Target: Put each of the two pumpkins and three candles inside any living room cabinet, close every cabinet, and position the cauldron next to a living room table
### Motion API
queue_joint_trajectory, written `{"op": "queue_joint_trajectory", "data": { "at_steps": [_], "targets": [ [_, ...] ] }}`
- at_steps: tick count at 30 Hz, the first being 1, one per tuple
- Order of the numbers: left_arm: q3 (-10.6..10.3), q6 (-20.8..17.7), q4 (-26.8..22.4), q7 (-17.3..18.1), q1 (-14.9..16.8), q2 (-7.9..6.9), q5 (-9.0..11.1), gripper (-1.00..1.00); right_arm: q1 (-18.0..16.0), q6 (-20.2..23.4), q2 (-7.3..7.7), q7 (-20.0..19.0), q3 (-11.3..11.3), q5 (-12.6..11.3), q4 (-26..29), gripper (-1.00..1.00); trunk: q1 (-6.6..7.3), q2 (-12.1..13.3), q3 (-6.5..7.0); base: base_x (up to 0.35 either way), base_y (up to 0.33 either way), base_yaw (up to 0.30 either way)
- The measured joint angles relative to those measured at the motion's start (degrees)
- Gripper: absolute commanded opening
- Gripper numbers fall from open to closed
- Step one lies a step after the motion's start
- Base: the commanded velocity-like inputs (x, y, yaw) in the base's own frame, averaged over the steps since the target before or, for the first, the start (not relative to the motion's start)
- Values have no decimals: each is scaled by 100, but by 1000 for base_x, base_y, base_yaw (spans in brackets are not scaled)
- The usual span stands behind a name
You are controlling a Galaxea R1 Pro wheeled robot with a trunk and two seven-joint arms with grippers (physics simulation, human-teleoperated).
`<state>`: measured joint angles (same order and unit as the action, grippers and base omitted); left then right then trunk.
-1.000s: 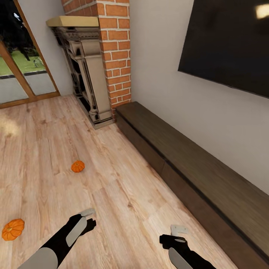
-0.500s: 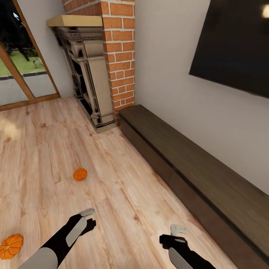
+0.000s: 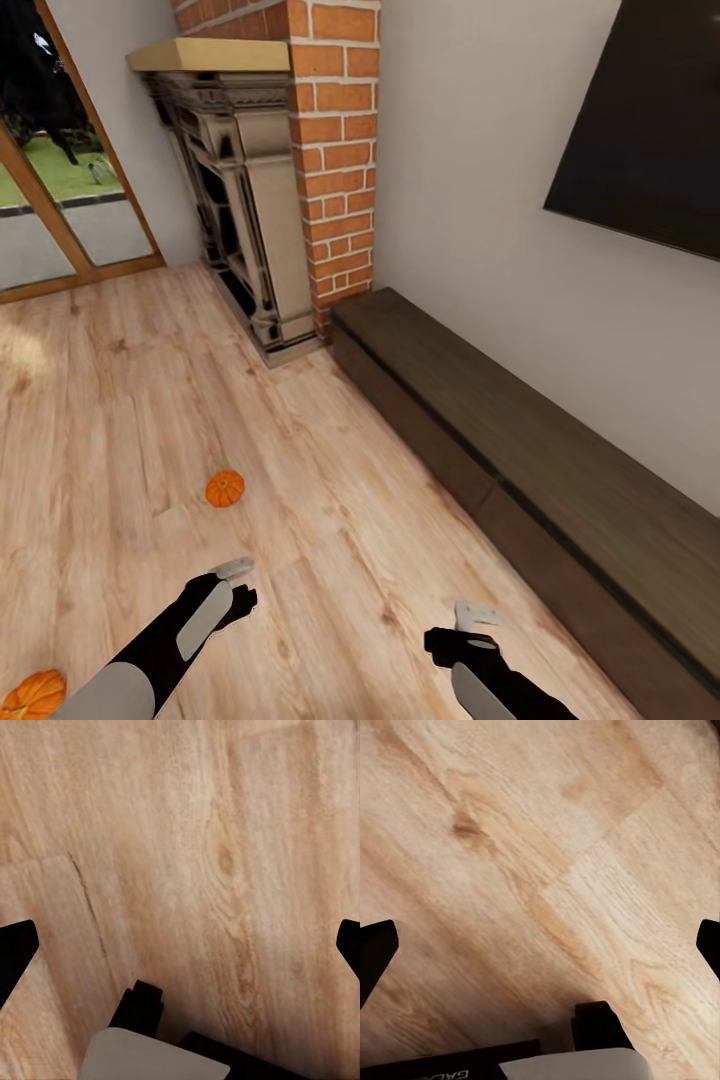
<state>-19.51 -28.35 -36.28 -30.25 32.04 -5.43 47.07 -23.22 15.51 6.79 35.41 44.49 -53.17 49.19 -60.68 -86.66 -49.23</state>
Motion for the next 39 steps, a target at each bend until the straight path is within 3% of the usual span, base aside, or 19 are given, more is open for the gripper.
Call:
{"op": "queue_joint_trajectory", "data": {
  "at_steps": [16, 26, 39],
  "targets": [
    [-2, 2, 2, 1, 2, 0, -3, 100, 1, 1, 1, -76, -11, -3, 1, 100, -3, 0, 0, 102, 199, -231],
    [-2, 1, 2, 1, 2, 0, -1, 100, 1, 4, 5, -389, -26, -8, -2, 100, -3, 0, 0, 1, 250, -278],
    [-4, 3, 4, 3, 2, -1, -10, 100, 2, 5, 9, -404, -40, -24, -8, 100, -3, 0, 0, 0, 27, -278]
  ]
}}
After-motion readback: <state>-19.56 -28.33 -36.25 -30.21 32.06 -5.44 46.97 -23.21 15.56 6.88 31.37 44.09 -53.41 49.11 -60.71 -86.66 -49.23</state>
